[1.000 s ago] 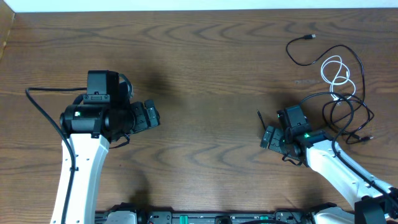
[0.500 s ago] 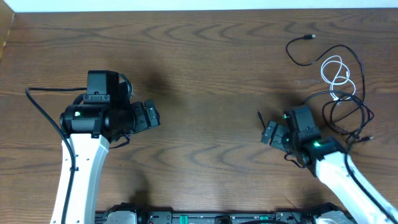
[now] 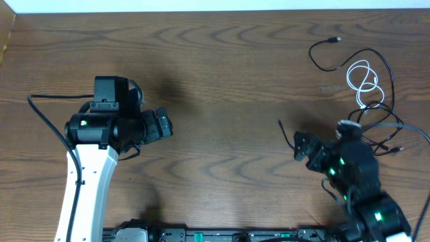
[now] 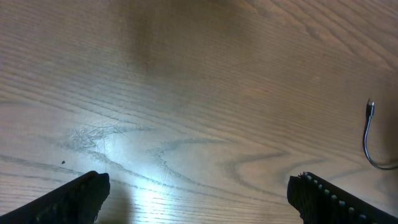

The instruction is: Untangle cables

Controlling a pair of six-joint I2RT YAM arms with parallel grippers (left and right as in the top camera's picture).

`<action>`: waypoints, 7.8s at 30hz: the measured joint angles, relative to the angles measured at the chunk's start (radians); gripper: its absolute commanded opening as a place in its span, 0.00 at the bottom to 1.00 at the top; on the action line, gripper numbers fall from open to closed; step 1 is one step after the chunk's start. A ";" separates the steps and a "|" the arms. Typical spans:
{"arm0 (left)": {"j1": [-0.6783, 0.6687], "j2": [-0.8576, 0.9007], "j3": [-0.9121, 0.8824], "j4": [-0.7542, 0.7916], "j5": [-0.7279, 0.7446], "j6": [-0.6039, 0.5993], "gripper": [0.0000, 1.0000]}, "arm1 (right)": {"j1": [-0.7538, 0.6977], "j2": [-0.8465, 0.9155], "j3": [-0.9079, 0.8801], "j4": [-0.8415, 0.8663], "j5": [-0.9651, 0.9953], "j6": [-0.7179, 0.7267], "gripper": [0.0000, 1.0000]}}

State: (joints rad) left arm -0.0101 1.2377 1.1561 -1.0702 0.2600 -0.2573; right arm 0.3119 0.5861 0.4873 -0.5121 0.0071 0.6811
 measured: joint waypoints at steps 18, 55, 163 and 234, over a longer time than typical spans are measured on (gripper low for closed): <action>0.000 0.000 0.000 0.000 0.000 0.000 0.98 | 0.000 -0.241 -0.108 -0.088 0.000 0.000 0.99; 0.000 0.000 0.000 0.000 0.000 0.000 0.98 | -0.055 -0.571 -0.156 -0.517 -0.008 0.000 0.99; 0.000 0.000 0.000 0.000 0.000 0.000 0.98 | -0.204 -0.574 -0.481 0.453 0.096 -0.624 0.99; 0.000 0.000 0.000 0.000 0.000 0.000 0.98 | -0.194 -0.574 -0.481 0.452 0.091 -0.770 0.99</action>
State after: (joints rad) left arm -0.0101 1.2377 1.1561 -1.0698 0.2600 -0.2569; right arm 0.1177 0.0120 0.0063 -0.0601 0.0982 -0.0887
